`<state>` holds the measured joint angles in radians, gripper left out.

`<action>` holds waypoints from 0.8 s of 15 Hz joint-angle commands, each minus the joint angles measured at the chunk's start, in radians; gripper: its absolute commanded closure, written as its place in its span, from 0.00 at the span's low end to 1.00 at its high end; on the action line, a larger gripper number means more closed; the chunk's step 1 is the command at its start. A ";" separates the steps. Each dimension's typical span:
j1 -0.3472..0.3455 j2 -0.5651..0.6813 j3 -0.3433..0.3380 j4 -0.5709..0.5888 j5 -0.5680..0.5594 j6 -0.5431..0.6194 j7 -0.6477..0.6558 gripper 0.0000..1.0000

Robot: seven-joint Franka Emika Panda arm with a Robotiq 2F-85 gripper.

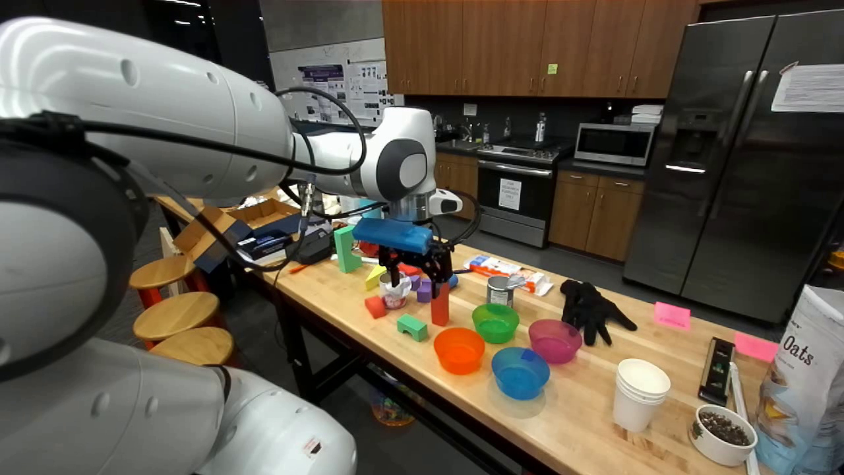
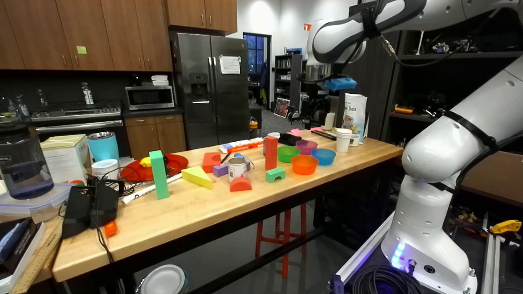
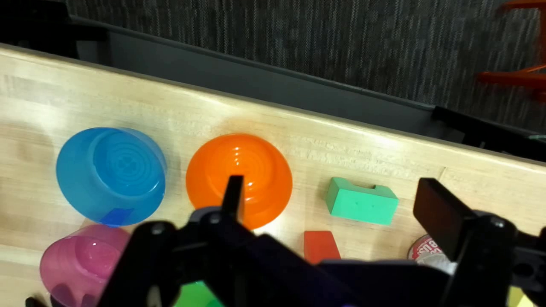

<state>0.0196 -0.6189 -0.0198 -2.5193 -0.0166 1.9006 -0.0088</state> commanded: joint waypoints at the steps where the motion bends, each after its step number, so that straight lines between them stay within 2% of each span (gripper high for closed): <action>1: -0.007 0.000 0.006 0.002 0.004 -0.002 -0.003 0.00; 3: -0.007 0.000 0.006 0.002 0.004 -0.002 -0.003 0.00; 5: -0.042 0.016 0.019 0.044 -0.081 -0.025 0.012 0.00; 9: -0.128 0.017 0.019 0.147 -0.318 -0.095 0.007 0.00; 12: -0.162 0.013 0.000 0.197 -0.464 -0.046 -0.010 0.00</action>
<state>-0.1132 -0.6176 -0.0129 -2.3840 -0.3755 1.8401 -0.0042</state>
